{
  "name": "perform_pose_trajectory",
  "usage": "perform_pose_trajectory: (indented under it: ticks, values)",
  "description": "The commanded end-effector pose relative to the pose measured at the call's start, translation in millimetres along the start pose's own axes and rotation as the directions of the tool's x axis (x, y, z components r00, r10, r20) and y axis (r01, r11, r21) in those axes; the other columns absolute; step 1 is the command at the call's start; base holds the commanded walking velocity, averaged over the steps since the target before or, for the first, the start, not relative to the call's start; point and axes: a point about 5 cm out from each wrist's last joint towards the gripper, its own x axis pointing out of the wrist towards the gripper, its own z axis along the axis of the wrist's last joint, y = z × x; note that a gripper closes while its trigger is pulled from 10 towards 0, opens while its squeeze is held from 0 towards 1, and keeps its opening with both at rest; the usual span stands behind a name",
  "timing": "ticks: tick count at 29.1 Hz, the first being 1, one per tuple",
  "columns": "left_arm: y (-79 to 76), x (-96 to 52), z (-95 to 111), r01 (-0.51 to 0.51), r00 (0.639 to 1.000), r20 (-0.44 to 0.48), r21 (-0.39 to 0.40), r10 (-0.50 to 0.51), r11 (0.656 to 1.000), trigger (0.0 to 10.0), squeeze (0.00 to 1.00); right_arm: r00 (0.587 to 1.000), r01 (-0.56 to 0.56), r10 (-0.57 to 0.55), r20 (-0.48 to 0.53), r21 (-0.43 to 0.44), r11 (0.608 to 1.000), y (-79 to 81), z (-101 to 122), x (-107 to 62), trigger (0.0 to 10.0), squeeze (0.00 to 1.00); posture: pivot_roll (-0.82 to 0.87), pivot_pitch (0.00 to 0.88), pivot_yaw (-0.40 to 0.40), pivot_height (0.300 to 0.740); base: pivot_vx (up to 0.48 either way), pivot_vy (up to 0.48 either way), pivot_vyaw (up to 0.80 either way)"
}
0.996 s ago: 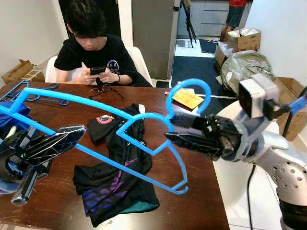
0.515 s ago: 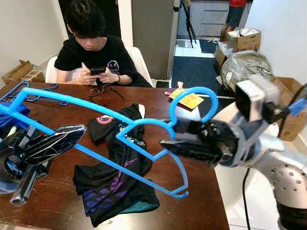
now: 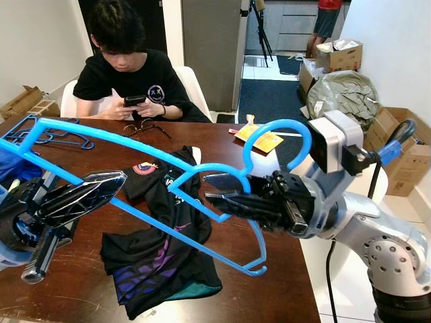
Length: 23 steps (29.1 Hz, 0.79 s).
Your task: Hang hanger
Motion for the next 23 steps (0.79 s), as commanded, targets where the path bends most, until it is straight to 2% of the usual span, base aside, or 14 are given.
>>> perform_pose_trajectory:
  ticks: [1, 6, 7, 8, 9, 11, 13, 16, 19, 20, 22, 23]
  values:
    - [0.1, 1.7, 1, 0.005, 1.000, -0.011, 0.010, -0.005, 1.000, 0.0, 0.00, 1.000, 0.002, -0.002, 0.004, -0.001, 1.000, -0.8, 1, 1.4, 0.0, 0.00, 0.06, 0.000, 0.020, 0.735, 0.000, 0.000, 0.00]
    - [0.6, 1.7, 1, -0.008, 1.000, -0.011, 0.018, 0.008, 1.000, 0.0, 0.00, 1.000, 0.013, -0.013, 0.004, 0.000, 1.000, -2.4, 0, 0.2, 0.0, 0.00, 0.06, 0.000, 0.019, 0.735, 0.000, 0.000, 0.00]
    - [3.1, 1.5, 1, -0.035, 0.999, -0.006, 0.017, 0.035, 0.999, 10.0, 0.31, 1.000, 0.023, -0.023, 0.003, -0.001, 1.000, -3.5, 0, -0.7, 0.0, 0.00, 0.07, 0.000, 0.021, 0.735, 0.000, 0.000, 0.00]
    - [3.1, 1.5, 1, -0.035, 0.999, -0.006, 0.017, 0.035, 0.999, 10.0, 0.31, 1.000, 0.023, -0.023, 0.003, -0.001, 1.000, -3.5, 0, -0.7, 0.0, 0.00, 0.07, 0.000, 0.021, 0.735, 0.000, 0.000, 0.00]
    - [4.2, 1.4, 0, -0.044, 0.999, -0.002, 0.004, 0.044, 0.999, 10.0, 1.00, 0.999, 0.034, -0.034, 0.002, -0.002, 0.999, -4.9, -1, -1.8, 0.0, 0.00, 0.07, 0.000, 0.024, 0.735, 0.000, 0.000, 0.00]
    - [4.6, 1.9, -2, -0.048, 0.999, 0.000, -0.010, 0.048, 0.999, 10.0, 1.00, 0.999, 0.049, -0.049, 0.004, -0.003, 0.999, -6.5, -1, -3.5, 0.0, 0.00, 0.07, 0.000, 0.026, 0.735, 0.000, 0.000, 0.00]
    - [4.9, 1.9, -13, -0.053, 0.999, 0.005, -0.066, 0.053, 0.996, 10.0, 1.00, 0.997, 0.083, -0.083, 0.001, 0.001, 0.997, -10.2, -3, -10.0, 0.0, 0.00, 0.07, 0.000, 0.025, 0.735, 0.000, 0.000, 0.00]
    - [2.9, -0.1, -21, -0.050, 0.999, -0.002, -0.102, 0.050, 0.994, 10.0, 1.00, 0.996, 0.091, -0.091, -0.007, 0.005, 0.996, -11.3, -4, -15.1, 0.0, 0.00, 0.07, 0.000, 0.023, 0.735, 0.000, 0.000, 0.00]
    - [-4.3, -9.9, -33, -0.055, 0.996, -0.081, -0.166, 0.042, 0.985, 10.0, 1.00, 0.994, 0.111, -0.111, -0.011, 0.000, 0.994, -14.6, 0, -27.0, 0.0, 0.00, 0.08, 0.000, 0.022, 0.735, 0.000, 0.000, 0.00]
    - [-4.3, -9.9, -33, -0.055, 0.996, -0.081, -0.166, 0.042, 0.985, 10.0, 1.00, 0.994, 0.111, -0.111, -0.011, 0.000, 0.994, -14.6, 0, -27.0, 0.0, 0.00, 0.08, 0.000, 0.022, 0.735, 0.000, 0.000, 0.00]
    - [-5.2, -19.6, -41, -0.109, 0.983, -0.167, -0.178, 0.079, 0.978, 10.0, 1.00, 0.988, 0.151, -0.152, -0.005, -0.015, 0.988, -20.0, 4, -37.2, 0.0, 0.00, 0.08, 0.000, 0.022, 0.735, 0.000, 0.000, 0.00]
    - [-5.2, -19.6, -41, -0.109, 0.983, -0.167, -0.178, 0.079, 0.978, 10.0, 1.00, 0.988, 0.151, -0.152, -0.005, -0.015, 0.988, -20.0, 4, -37.2, 0.0, 0.00, 0.08, 0.000, 0.022, 0.735, 0.000, 0.000, 0.00]
